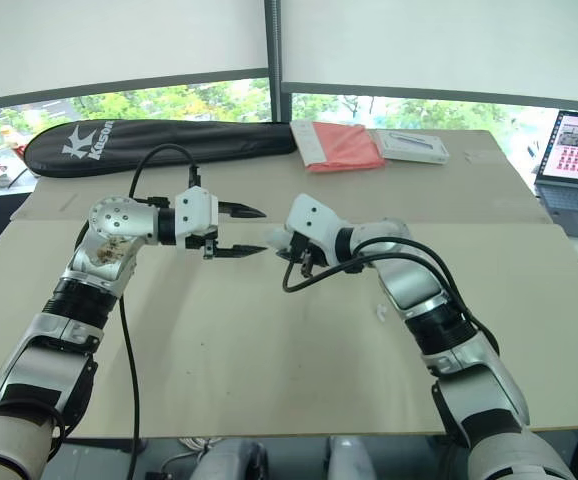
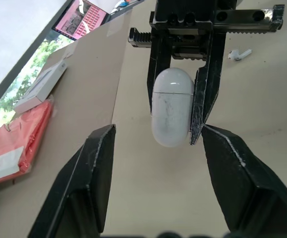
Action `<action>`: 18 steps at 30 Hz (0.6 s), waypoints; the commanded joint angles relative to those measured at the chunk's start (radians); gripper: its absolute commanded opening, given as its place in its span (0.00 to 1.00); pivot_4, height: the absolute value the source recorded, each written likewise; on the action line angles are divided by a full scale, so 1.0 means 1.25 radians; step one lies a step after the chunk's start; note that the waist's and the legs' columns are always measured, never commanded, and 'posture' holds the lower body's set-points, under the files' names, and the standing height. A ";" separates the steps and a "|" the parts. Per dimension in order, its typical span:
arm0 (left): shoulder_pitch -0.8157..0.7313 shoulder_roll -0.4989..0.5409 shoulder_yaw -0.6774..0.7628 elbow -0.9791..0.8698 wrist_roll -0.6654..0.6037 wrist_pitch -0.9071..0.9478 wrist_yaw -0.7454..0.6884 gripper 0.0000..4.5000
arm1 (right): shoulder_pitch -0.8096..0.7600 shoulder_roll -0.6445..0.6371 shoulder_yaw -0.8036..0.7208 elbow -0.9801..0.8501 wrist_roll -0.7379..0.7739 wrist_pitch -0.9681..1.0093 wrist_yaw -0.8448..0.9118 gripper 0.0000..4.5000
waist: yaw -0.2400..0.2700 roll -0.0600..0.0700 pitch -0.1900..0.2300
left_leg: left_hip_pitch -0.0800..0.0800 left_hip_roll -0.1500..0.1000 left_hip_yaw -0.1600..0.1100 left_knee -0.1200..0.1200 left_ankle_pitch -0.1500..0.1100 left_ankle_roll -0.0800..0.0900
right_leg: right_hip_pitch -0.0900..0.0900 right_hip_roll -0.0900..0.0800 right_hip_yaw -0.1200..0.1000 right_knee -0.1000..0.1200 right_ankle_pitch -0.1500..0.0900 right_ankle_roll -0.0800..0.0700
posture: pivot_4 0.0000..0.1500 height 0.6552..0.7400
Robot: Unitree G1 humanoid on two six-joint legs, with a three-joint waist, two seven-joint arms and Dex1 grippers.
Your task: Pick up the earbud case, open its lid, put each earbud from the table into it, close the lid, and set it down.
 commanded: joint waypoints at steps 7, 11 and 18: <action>-0.050 -0.023 0.018 0.015 0.035 -0.016 -0.012 0.67 | -0.034 -0.011 0.024 -0.033 -0.071 -0.086 0.020 0.17 | 0.000 0.000 0.000 | 0.000 0.000 0.000 0.000 0.000 0.000 | 0.000 0.000 0.000 0.000 0.000 0.000 | 1.00 1.00; -0.058 -0.031 0.015 0.020 0.049 -0.019 -0.015 0.67 | -0.040 -0.011 0.035 -0.033 -0.100 -0.113 0.025 0.17 | 0.000 0.000 0.000 | 0.000 0.000 0.000 0.000 0.000 0.000 | 0.000 0.000 0.000 0.000 0.000 0.000 | 1.00 1.00; -0.065 -0.041 0.009 0.029 0.073 -0.031 -0.020 0.67 | -0.047 -0.009 0.043 -0.023 -0.140 -0.150 0.032 0.17 | 0.000 0.000 0.000 | 0.000 0.000 0.000 0.000 0.000 0.000 | 0.000 0.000 0.000 0.000 0.000 0.000 | 1.00 1.00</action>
